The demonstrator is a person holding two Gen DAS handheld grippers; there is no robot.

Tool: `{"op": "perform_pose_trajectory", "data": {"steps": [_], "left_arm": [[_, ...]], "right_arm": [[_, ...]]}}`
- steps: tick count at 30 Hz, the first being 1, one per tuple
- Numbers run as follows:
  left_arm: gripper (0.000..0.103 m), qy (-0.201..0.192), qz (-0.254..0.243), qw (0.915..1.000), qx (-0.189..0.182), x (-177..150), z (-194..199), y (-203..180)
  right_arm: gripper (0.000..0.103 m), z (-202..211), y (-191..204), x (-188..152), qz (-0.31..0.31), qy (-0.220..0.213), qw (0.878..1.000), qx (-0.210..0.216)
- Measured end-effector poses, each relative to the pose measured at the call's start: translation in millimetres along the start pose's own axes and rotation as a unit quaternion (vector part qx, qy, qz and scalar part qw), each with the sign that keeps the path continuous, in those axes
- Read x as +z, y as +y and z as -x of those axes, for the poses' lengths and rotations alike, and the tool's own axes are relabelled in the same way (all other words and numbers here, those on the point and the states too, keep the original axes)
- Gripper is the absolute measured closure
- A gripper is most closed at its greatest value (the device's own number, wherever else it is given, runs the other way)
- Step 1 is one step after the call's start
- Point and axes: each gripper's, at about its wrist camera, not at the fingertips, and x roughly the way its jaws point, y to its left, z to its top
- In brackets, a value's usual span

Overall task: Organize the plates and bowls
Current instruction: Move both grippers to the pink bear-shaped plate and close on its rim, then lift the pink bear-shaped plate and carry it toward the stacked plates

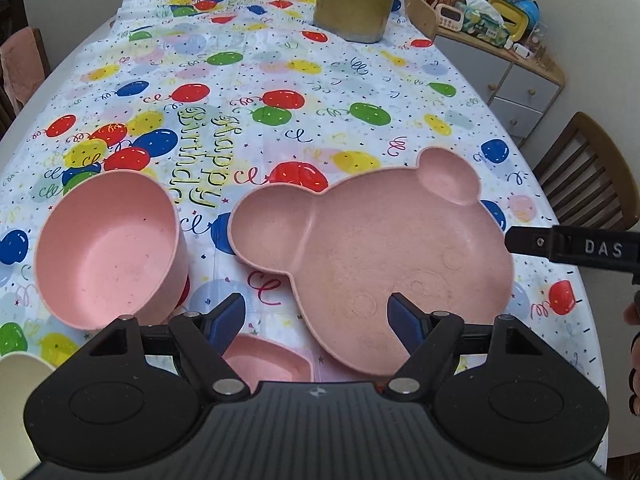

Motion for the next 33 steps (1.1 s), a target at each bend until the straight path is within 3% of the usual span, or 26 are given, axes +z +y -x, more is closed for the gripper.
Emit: {"op": "perform_pose_trajectory", "data": {"steps": [6,9,14,24,33], "left_arm": [[0.026,0.01,0.003,0.9999,-0.007,3.6,-14.4,1.0],[0.028,0.01,0.007,0.9999,-0.011,3.8,-19.5,3.4],[0.048,0.021,0.019,0.9994,-0.018,5.1,-27.8,11.5],[0.082,0.031,0.031,0.9984,-0.035,8.1,-33.0,18.8],[0.088,0.032,0.008,0.9988,-0.036,7.4,-25.4,12.1]], "right_arm": [[0.036,-36.5,-5.2,14.9,-0.005,0.028,1.0,0.004],[0.05,-49.3,-4.7,19.7,0.003,0.04,0.999,0.003],[0.066,-62.9,-6.3,24.2,0.006,0.049,0.999,0.008],[0.087,-73.6,-4.9,28.4,0.018,0.055,0.998,0.034],[0.094,-68.0,-3.2,28.3,0.035,0.047,0.998,0.033]]}}
